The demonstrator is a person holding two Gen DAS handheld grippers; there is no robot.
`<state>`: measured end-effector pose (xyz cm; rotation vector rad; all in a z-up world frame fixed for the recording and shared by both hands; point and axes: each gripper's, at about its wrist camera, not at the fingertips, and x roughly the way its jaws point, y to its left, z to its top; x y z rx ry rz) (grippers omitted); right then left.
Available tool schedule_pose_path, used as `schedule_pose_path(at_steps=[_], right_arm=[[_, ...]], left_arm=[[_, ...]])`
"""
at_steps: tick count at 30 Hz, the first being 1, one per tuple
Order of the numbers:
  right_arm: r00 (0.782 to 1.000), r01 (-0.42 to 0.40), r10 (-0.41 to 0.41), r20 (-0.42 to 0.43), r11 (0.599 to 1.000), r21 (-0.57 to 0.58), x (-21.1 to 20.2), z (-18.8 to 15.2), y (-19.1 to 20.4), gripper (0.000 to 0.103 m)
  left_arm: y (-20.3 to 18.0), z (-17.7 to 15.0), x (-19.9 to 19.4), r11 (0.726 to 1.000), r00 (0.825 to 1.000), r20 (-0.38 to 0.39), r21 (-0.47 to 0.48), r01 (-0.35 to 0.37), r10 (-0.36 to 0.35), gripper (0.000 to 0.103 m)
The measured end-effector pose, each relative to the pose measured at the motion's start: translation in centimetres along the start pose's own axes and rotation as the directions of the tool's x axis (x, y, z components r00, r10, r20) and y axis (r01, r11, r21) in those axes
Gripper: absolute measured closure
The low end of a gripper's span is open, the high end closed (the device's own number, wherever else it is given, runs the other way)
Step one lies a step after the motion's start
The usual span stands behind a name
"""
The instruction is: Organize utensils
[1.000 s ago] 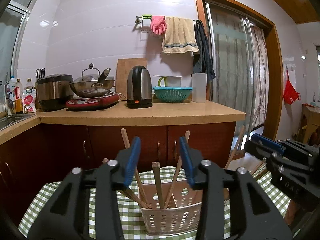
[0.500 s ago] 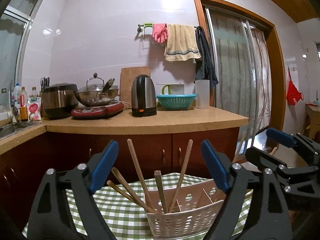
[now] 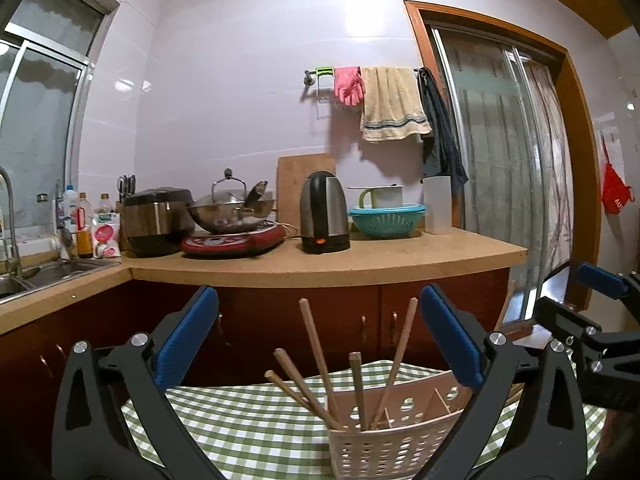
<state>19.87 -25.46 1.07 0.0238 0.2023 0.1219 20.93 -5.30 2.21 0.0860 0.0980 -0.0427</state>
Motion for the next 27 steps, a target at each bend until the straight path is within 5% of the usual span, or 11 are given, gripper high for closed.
schedule_pose_path(at_steps=[16, 27], right_arm=[[0.988, 0.049, -0.043, -0.147, 0.998, 0.038, -6.1, -3.4, -0.1, 0.016], [0.975, 0.053, -0.041, -0.220, 0.998, 0.047, -12.1, -5.9, 0.4, 0.016]], left_arm=[[0.4, -2.1, -7.6, 0.991, 0.986, -0.109, 0.041, -0.124, 0.128, 0.004], [0.6, -3.8, -14.5, 0.995, 0.972, -0.212, 0.009, -0.104, 0.104, 0.004]])
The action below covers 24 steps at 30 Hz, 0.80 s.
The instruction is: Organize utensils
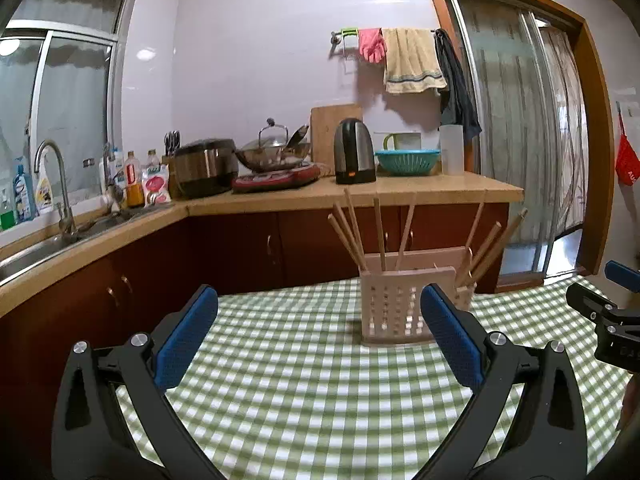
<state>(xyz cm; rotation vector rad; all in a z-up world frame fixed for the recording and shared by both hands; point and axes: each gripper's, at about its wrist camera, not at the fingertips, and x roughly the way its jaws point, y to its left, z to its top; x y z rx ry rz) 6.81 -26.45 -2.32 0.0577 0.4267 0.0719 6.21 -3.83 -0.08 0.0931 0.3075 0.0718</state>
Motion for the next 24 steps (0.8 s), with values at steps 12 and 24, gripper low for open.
schedule_pose_path(at_steps=[12, 24], right_arm=[[0.999, 0.015, -0.014, 0.044, 1.000, -0.019, -5.0, -0.1, 0.7, 0.015], [0.997, 0.022, -0.020, 0.078, 1.000, -0.021, -6.6, 0.0, 1.0, 0.015]], left_arm=[[1.2, -0.3, -5.4, 1.000, 1.000, 0.010, -0.029, 0.001, 0.000, 0.004], [1.1, -0.4, -7.0, 0.999, 0.999, 0.032, -0.038, 0.016, -0.014, 0.004]])
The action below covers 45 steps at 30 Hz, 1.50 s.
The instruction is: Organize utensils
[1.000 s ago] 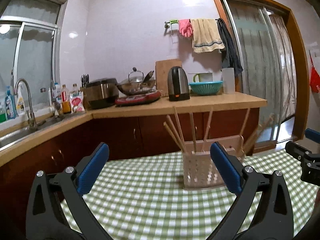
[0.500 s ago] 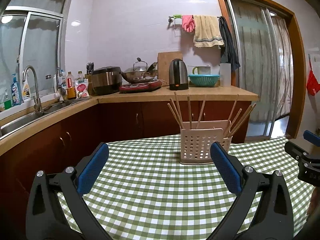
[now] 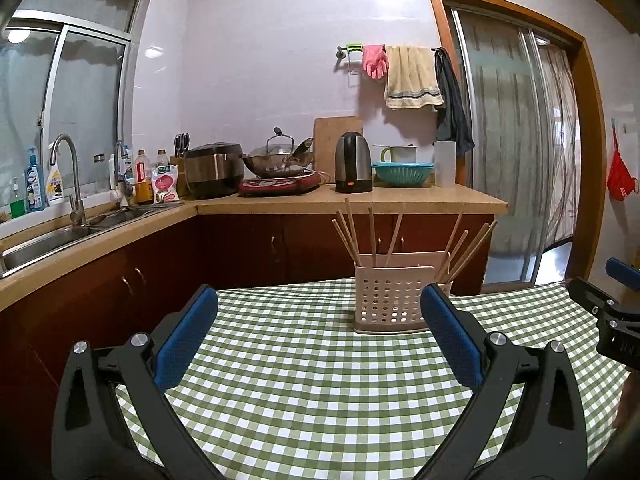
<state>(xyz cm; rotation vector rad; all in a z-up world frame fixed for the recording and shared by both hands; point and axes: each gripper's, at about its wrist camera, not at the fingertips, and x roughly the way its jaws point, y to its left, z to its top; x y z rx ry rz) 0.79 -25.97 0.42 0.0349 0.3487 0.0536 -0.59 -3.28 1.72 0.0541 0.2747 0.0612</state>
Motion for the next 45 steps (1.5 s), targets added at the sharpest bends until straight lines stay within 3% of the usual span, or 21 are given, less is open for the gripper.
schedule_pose_path(at_steps=[34, 45], right_arm=[[1.000, 0.006, -0.006, 0.009, 1.000, -0.002, -0.45, 0.19, -0.04, 0.015], [1.000, 0.007, -0.007, 0.003, 1.000, 0.001, -0.30, -0.06, -0.07, 0.015]], left_arm=[[0.00, 0.12, -0.72, 1.000, 1.000, 0.014, 0.000, -0.010, 0.010, 0.004], [0.38, 0.08, -0.15, 0.998, 0.999, 0.002, -0.043, 0.038, -0.038, 0.004]])
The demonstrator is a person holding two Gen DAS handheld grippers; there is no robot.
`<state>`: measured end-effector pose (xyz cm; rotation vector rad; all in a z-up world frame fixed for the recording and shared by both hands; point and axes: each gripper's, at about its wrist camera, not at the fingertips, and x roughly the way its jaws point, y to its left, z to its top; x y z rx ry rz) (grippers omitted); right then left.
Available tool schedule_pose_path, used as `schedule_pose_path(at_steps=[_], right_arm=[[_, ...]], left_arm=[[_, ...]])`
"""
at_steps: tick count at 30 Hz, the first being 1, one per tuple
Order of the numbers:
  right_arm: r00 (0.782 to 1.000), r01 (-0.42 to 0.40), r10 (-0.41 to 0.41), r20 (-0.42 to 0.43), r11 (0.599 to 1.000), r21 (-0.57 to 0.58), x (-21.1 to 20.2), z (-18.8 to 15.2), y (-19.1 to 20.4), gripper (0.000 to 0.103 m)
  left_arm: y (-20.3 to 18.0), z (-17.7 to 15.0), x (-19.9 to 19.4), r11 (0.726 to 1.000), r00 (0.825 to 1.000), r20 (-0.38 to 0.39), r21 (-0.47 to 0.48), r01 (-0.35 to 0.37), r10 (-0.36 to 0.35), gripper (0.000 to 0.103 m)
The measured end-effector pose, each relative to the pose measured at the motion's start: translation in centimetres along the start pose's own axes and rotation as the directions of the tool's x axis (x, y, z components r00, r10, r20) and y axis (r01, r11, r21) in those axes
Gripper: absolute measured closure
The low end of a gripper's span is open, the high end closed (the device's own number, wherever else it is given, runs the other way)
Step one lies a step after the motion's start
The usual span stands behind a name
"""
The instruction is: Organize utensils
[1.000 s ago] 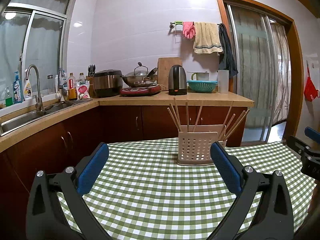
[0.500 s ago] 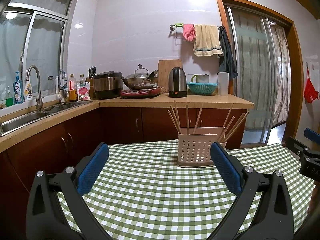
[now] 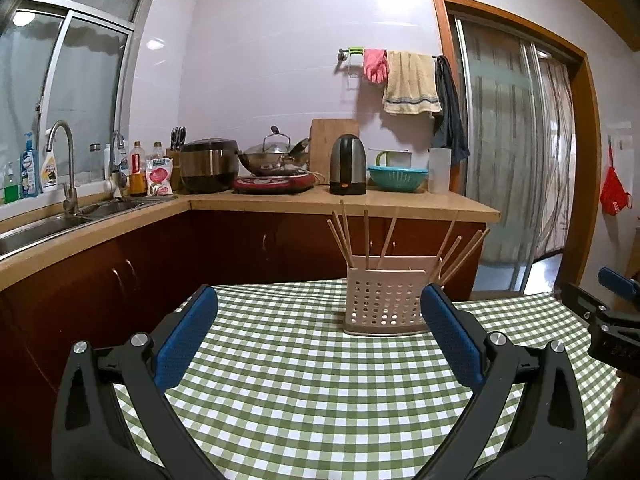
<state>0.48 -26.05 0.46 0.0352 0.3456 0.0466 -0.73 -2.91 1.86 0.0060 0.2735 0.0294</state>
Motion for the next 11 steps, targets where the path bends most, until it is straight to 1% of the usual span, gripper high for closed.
schedule_pose_path(at_steps=[3, 5, 8, 11], right_arm=[[1.000, 0.003, -0.003, -0.001, 1.000, 0.001, 0.1, -0.1, 0.0, 0.015], [1.000, 0.006, -0.006, -0.009, 1.000, 0.006, 0.4, -0.3, -0.2, 0.015], [1.000, 0.015, -0.014, -0.025, 1.000, 0.011, 1.2, -0.9, -0.6, 0.015], [0.999, 0.023, -0.022, -0.046, 1.000, 0.016, 2.1, -1.4, -1.1, 0.015]], left_arm=[[0.3, 0.0, 0.3, 1.000, 1.000, 0.001, -0.003, -0.016, 0.016, 0.004], [0.6, -0.2, 1.0, 0.999, 0.999, -0.012, -0.004, -0.036, 0.036, 0.004], [1.1, -0.8, 2.7, 0.999, 0.997, -0.059, -0.004, -0.040, 0.039, 0.004], [1.9, -1.8, 5.2, 0.999, 0.991, -0.122, -0.006, -0.051, 0.050, 0.004]])
